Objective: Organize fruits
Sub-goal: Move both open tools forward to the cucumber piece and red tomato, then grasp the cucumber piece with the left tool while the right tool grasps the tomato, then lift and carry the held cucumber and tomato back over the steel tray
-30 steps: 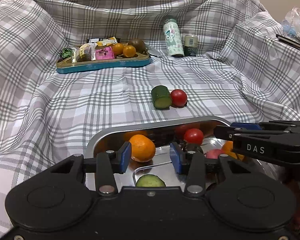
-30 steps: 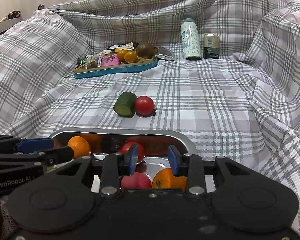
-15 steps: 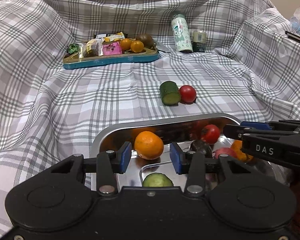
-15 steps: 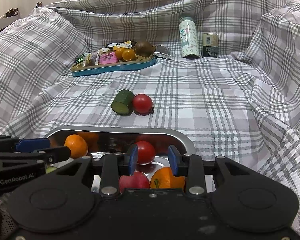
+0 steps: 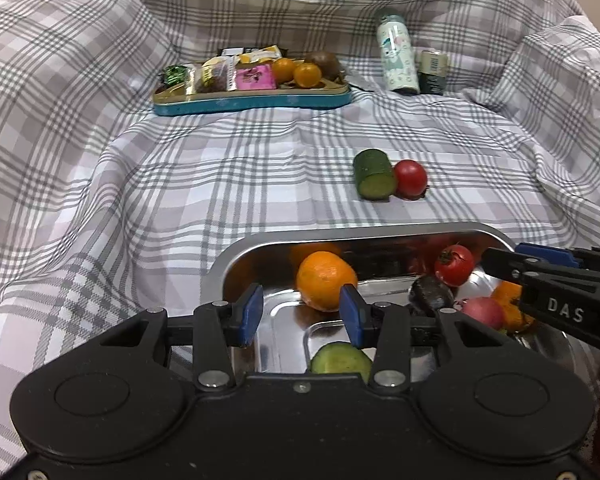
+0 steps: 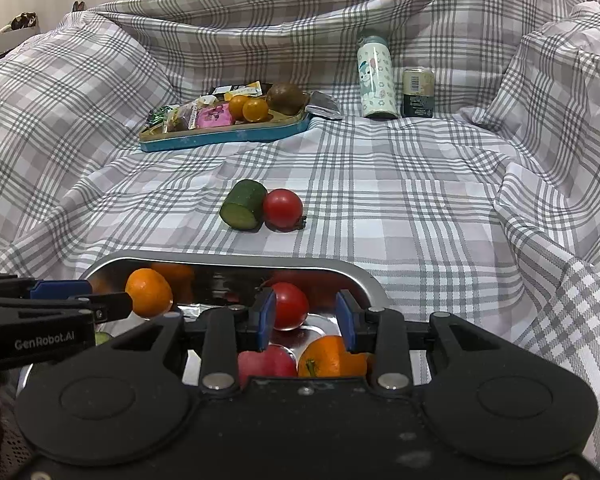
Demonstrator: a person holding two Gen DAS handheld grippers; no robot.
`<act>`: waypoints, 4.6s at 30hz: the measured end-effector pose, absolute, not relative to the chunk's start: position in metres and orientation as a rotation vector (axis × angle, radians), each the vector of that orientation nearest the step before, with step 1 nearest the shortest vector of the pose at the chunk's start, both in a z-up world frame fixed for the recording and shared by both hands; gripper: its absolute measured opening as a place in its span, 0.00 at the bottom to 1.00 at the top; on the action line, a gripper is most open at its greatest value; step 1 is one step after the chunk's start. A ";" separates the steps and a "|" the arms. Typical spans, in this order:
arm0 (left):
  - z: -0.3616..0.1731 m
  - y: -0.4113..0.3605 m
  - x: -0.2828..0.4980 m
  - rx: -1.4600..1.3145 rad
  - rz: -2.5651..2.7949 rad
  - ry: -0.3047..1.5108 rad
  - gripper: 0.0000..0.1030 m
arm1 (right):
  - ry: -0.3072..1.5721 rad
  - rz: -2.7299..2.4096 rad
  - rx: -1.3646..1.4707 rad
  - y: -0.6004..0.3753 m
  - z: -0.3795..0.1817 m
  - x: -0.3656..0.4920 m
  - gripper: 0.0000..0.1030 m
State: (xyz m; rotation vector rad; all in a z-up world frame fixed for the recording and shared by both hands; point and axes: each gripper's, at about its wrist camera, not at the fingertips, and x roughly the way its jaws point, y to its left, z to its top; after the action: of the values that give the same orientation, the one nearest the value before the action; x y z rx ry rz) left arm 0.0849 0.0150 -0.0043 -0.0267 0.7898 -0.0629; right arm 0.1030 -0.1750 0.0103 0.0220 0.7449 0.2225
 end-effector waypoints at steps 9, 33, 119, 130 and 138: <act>0.005 0.020 0.093 -0.053 -0.040 0.777 0.49 | 0.742 0.227 0.023 -0.175 0.020 0.119 0.34; 0.019 -0.039 0.185 -0.018 -0.146 0.766 0.49 | 0.676 0.181 0.013 -0.189 0.023 0.195 0.34; 0.004 -0.014 0.200 -0.077 -0.050 0.801 0.43 | 0.694 0.198 -0.020 -0.173 0.016 0.221 0.32; 0.024 0.010 0.140 -0.061 -0.046 0.765 0.43 | 0.670 0.200 0.057 -0.185 0.029 0.170 0.32; 0.024 0.019 0.093 -0.074 -0.056 0.746 0.43 | 0.694 0.191 0.107 -0.190 0.026 0.111 0.32</act>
State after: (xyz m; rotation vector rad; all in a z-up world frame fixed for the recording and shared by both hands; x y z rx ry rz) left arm 0.0927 0.0193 0.0245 -0.0742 0.7456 -0.0564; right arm 0.1112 -0.1902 0.0262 0.1070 0.6941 0.1906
